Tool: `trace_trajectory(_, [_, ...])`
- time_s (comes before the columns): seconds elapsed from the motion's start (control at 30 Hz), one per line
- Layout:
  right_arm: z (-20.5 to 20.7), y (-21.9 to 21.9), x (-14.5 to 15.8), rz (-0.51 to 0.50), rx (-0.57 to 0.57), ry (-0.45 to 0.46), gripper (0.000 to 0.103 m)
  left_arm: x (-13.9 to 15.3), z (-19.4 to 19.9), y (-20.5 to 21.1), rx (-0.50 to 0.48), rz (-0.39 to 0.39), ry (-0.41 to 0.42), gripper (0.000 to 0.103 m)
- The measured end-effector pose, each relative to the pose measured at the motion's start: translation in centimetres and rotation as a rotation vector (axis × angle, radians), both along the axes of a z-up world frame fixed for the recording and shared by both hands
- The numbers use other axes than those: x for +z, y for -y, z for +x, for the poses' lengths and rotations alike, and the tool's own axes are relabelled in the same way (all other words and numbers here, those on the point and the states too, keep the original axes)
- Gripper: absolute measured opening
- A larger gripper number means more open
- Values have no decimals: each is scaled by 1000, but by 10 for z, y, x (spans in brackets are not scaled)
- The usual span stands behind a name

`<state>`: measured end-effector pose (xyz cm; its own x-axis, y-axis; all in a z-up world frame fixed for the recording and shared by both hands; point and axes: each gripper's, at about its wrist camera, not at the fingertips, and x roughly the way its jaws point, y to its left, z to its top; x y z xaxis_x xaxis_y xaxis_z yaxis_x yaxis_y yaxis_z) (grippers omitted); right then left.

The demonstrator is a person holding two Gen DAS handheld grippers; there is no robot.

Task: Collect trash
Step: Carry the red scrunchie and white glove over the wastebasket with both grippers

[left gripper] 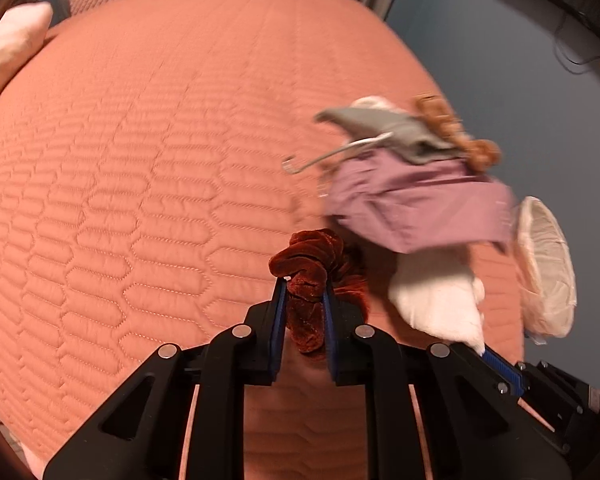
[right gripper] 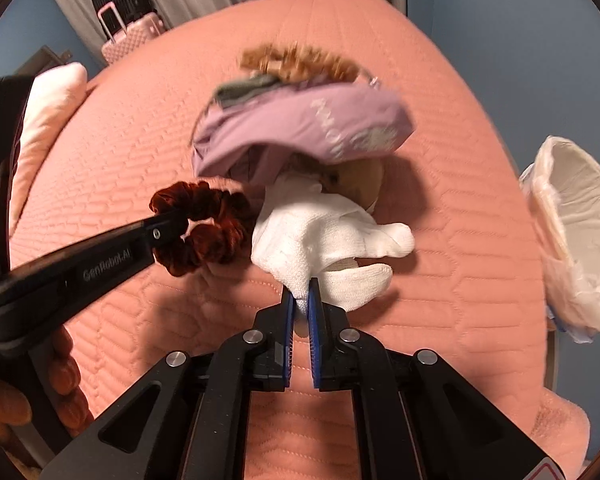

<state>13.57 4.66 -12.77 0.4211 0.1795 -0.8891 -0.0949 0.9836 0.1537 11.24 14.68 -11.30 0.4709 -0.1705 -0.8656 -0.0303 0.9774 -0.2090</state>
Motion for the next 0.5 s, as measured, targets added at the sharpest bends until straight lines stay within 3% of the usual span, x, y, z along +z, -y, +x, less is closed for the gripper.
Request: trace_trajectory(0.5, [-41, 72, 104, 94, -117, 233, 6, 91, -27, 70, -142, 3, 208, 16])
